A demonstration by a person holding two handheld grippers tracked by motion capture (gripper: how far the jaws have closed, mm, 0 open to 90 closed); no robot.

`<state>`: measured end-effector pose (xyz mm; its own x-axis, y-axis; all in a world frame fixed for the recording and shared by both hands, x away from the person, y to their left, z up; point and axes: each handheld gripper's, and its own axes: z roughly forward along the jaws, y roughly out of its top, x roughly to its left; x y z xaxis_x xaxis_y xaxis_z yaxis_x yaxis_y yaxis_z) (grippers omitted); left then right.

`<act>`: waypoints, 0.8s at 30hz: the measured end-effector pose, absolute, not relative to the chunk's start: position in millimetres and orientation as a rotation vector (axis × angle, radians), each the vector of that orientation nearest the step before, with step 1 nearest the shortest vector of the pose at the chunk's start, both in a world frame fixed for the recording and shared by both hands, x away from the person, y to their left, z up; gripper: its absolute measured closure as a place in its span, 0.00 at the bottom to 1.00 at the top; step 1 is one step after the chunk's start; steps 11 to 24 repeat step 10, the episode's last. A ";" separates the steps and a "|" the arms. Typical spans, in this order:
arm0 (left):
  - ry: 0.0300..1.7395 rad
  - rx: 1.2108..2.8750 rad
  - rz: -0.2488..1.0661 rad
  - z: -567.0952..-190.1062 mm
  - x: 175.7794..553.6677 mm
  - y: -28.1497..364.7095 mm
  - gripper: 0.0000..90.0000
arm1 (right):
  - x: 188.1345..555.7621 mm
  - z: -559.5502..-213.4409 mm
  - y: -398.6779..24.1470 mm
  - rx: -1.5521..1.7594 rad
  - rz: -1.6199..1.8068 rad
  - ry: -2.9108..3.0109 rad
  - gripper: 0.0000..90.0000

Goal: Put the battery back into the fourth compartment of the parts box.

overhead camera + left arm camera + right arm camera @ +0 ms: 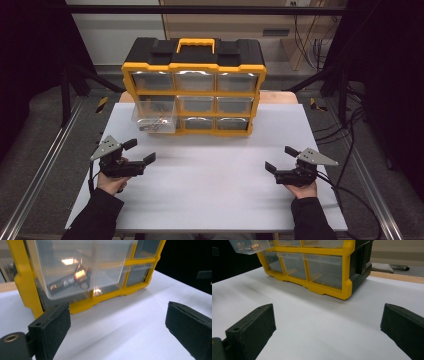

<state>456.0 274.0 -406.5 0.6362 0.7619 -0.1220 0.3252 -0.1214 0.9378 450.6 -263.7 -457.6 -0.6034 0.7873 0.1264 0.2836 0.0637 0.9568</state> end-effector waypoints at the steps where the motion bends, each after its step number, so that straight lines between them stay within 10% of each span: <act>1: 0.894 1.712 0.473 -409.3 455.6 274.5 0.06 | 450.6 -457.6 -263.7 1.066 1.564 1.919 0.00; 24: 0.901 1.766 0.492 -425.2 455.6 274.1 0.06 | 450.1 -457.6 -263.2 1.075 1.567 1.926 0.00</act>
